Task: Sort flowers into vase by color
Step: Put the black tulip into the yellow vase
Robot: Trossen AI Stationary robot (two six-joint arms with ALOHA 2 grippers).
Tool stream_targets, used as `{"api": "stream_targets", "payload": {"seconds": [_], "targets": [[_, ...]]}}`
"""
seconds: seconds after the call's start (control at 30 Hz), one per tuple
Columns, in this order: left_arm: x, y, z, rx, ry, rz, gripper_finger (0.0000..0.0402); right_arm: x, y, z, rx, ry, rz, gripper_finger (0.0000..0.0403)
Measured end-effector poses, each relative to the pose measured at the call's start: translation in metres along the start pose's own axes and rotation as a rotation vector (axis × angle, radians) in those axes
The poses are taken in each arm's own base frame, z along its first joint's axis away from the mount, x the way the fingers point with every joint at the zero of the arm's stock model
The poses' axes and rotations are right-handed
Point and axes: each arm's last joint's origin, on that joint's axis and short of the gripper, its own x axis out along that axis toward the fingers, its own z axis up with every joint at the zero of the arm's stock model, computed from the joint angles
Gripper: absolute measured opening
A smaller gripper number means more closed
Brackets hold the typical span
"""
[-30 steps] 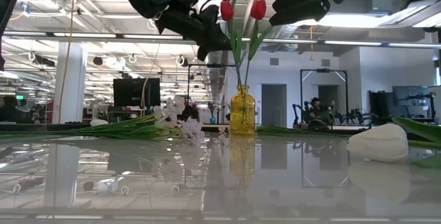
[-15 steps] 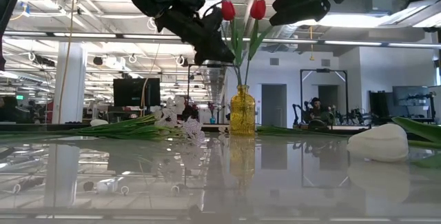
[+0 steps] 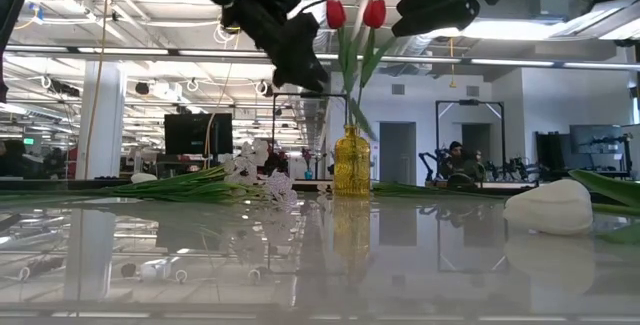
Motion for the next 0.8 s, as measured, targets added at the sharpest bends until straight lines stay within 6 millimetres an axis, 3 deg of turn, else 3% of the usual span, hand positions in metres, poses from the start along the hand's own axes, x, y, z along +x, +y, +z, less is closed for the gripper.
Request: {"api": "stream_targets", "payload": {"seconds": [0.17,0.3,0.53,0.8], "targets": [[-0.024,-0.006,0.015,-0.034,0.113,0.090,0.0185,0.001,-0.006,0.002,0.012,-0.001,-0.015,0.0282],[-0.040,-0.016,0.014,-0.050,0.275,0.144,0.0185,0.002,-0.010,0.001,0.018,0.017,-0.033,0.0282],[-0.074,-0.030,-0.008,0.026,0.499,0.257,0.0185,0.003,-0.013,0.000,0.018,0.027,-0.043,0.0282],[-0.122,-0.032,-0.038,-0.027,0.405,0.298,0.0185,0.004,-0.013,0.000,0.045,0.023,-0.042,0.0282]]}}
